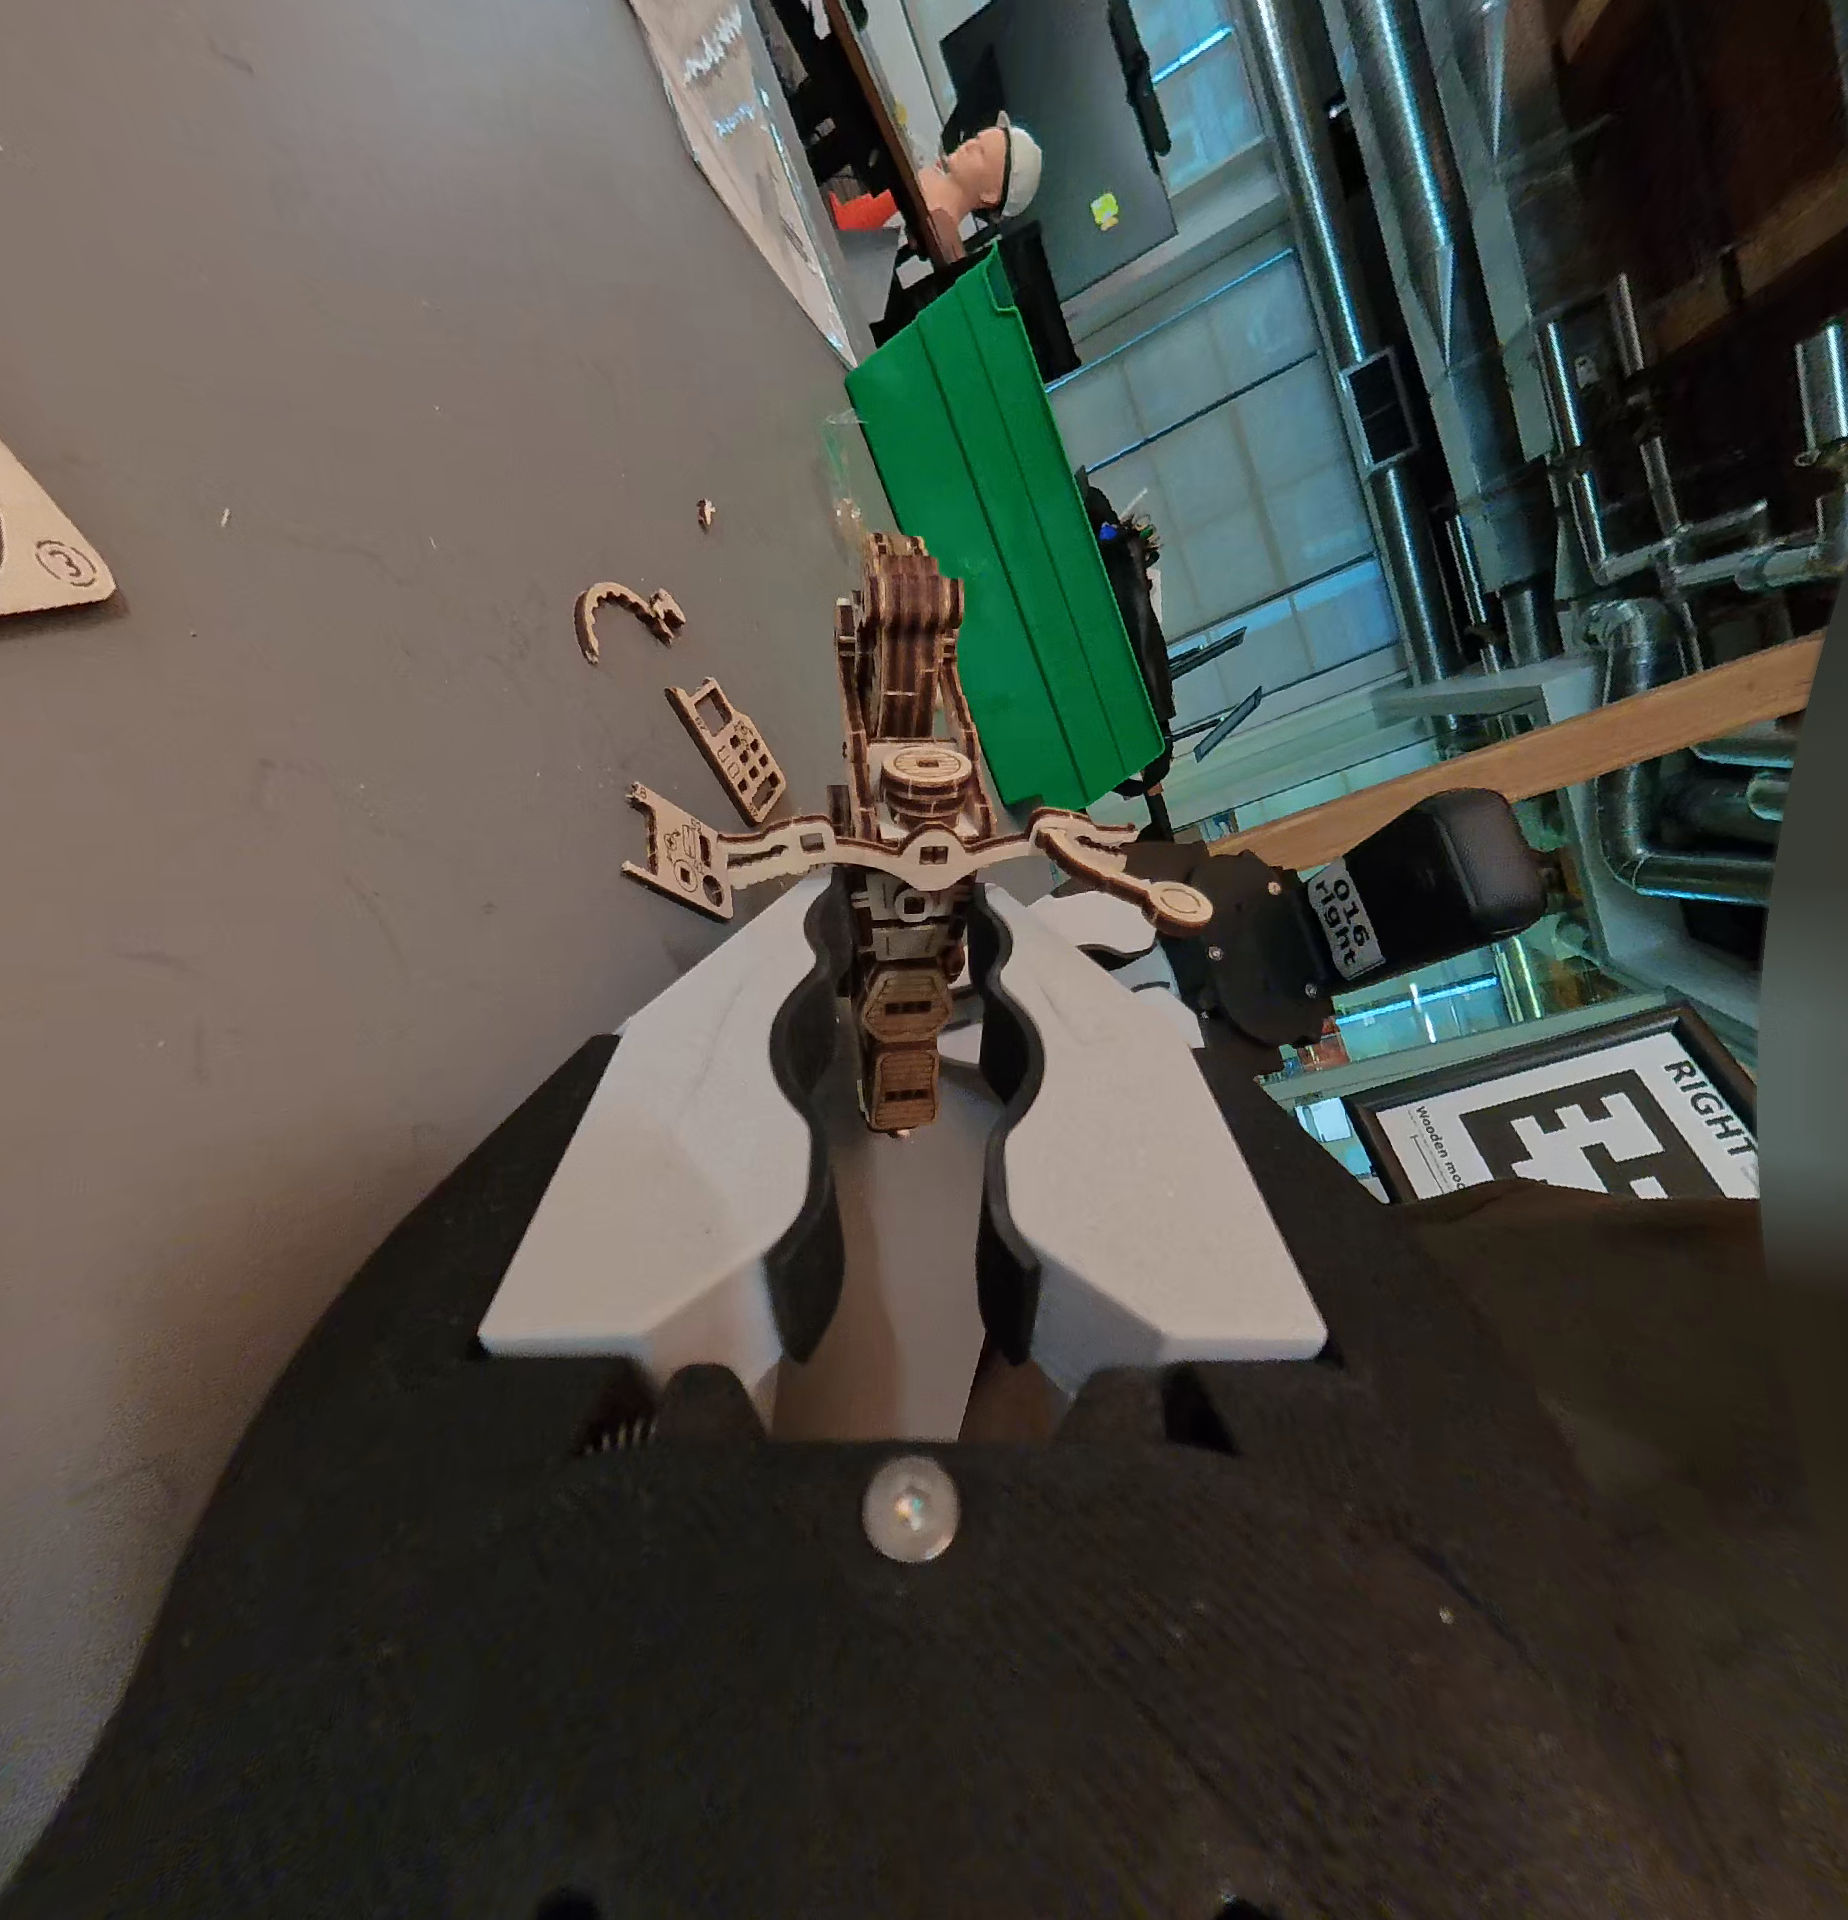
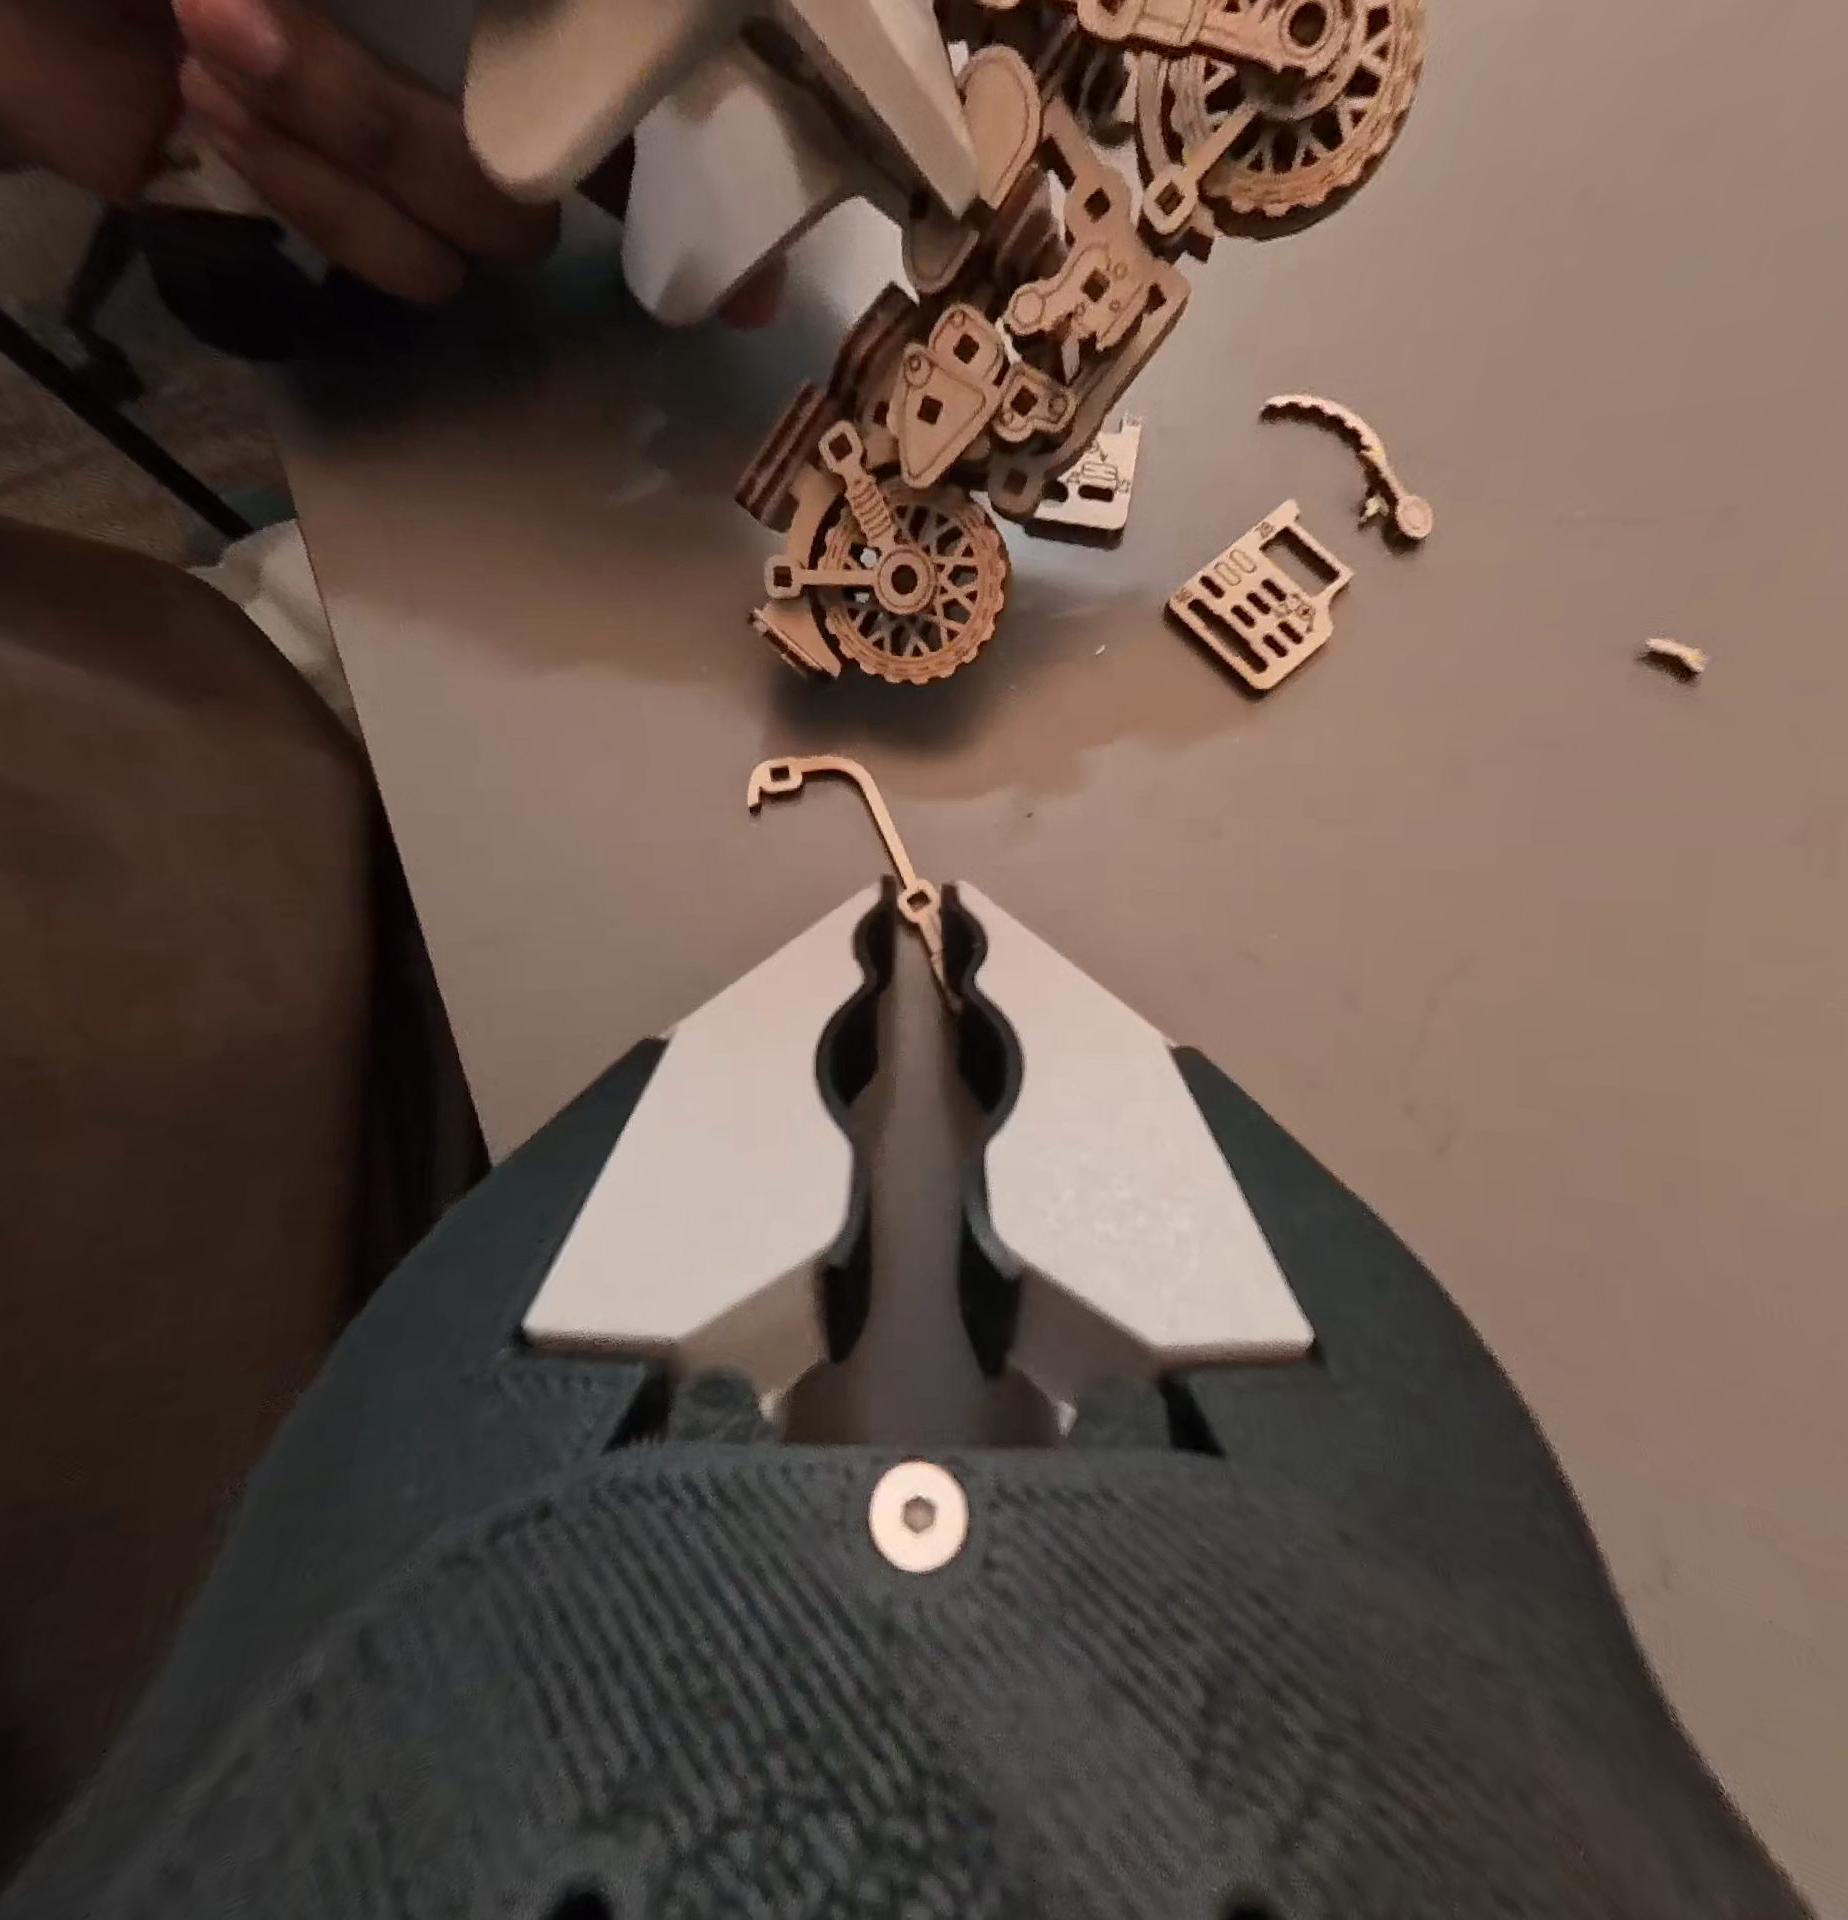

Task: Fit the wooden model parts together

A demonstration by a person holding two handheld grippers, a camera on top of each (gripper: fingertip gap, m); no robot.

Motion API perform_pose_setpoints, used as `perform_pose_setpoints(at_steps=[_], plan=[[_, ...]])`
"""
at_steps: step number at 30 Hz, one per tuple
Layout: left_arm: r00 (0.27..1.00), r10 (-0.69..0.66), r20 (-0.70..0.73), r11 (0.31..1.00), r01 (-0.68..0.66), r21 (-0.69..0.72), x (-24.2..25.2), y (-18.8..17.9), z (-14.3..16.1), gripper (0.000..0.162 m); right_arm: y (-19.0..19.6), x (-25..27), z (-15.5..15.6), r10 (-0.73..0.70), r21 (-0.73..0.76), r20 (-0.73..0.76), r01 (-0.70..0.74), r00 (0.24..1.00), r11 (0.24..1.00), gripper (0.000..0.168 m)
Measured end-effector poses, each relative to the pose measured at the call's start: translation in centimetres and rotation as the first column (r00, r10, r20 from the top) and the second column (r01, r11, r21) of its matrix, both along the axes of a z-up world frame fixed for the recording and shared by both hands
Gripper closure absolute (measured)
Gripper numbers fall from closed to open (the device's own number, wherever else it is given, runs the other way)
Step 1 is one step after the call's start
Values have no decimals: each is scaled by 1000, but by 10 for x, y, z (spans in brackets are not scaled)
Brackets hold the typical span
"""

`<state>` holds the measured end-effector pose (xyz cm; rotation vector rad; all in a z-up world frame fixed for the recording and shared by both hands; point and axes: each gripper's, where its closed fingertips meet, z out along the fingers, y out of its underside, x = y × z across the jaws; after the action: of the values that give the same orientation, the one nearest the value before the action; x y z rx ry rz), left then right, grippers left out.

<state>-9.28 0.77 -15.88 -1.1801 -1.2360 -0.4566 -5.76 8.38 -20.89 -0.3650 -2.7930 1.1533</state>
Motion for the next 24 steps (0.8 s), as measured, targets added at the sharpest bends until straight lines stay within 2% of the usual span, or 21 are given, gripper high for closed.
perform_pose_setpoints(at_steps=[4, 8, 12, 15, 20, 24], plan=[[1000, 2, -1, 1000, -2, 2, 0, 0, 0, 143, 8, -8, 1, -38, 11, 0, 38, 999, 999, 161], [1000, 5, -1, 1000, -5, 6, 0, -1, 1, 143, 18, -29, 19, -157, -94, 30, 159, 987, 983, 161], [1000, 6, -3, 1000, -6, 5, 0, -1, 1, 143, 24, -50, 41, -295, -263, 131, 320, 946, 910, 162], [1000, 8, -3, 1000, -8, 6, -1, -1, 1, 143, 16, -53, 55, -329, -370, 232, 396, 915, 840, 161], [1000, 9, -4, 1000, -9, 5, -1, -1, 1, 143, 6, -54, 52, -385, -376, 234, 448, 893, 811, 162], [1000, 7, -7, 1000, -8, -4, -1, 0, 0, 143, -1, -58, 62, -425, -438, 267, 501, 865, 746, 162]])
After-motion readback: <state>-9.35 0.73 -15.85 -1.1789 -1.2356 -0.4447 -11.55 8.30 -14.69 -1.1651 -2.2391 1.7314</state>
